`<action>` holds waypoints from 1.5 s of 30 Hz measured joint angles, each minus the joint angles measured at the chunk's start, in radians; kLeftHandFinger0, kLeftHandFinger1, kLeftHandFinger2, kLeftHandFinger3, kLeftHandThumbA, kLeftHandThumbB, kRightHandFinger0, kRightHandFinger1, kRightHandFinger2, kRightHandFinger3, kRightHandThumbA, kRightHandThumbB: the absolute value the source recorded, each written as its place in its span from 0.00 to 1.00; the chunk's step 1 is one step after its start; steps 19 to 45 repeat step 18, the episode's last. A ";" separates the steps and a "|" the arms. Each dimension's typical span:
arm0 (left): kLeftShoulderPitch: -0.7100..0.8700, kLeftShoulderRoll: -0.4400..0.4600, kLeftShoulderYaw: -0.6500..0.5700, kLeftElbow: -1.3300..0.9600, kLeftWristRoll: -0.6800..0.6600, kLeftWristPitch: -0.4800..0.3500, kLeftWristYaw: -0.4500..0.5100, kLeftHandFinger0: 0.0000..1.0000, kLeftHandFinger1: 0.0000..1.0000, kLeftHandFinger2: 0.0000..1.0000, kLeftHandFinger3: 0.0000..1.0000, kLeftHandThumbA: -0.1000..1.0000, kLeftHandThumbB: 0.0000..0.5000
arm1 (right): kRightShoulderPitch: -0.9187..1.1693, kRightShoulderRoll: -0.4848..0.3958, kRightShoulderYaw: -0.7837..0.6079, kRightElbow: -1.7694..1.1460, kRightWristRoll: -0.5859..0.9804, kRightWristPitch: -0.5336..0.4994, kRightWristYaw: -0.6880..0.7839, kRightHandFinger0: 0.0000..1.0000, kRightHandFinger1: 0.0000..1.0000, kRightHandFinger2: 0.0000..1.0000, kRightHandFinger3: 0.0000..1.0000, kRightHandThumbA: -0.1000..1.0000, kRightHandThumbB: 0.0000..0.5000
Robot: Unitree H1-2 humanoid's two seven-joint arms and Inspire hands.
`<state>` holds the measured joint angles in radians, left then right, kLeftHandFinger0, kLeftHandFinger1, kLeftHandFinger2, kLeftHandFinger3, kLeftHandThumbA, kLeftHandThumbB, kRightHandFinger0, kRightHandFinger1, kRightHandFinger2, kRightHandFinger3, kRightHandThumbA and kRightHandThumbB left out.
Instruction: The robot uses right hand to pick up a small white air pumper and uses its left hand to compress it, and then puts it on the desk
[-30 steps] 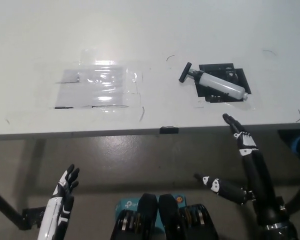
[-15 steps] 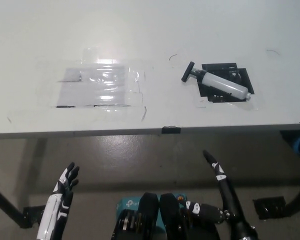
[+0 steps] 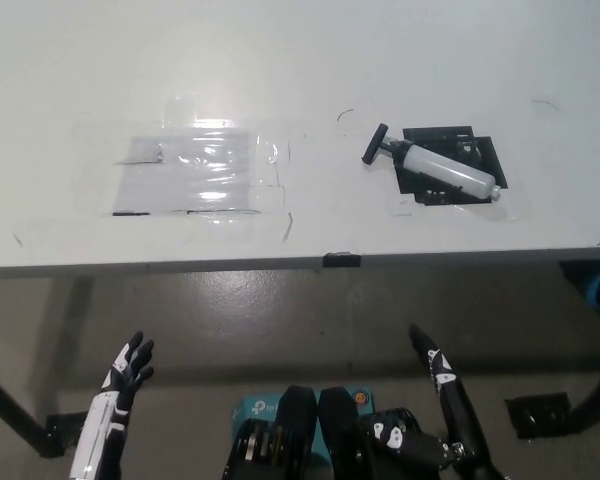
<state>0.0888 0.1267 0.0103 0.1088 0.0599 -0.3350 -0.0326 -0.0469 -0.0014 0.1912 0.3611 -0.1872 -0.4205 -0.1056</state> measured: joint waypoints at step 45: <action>-0.028 0.006 0.002 -0.001 -0.015 0.004 -0.018 1.00 1.00 1.00 1.00 1.00 0.03 | -0.018 -0.010 0.000 0.002 0.050 0.000 0.031 1.00 1.00 1.00 1.00 1.00 0.49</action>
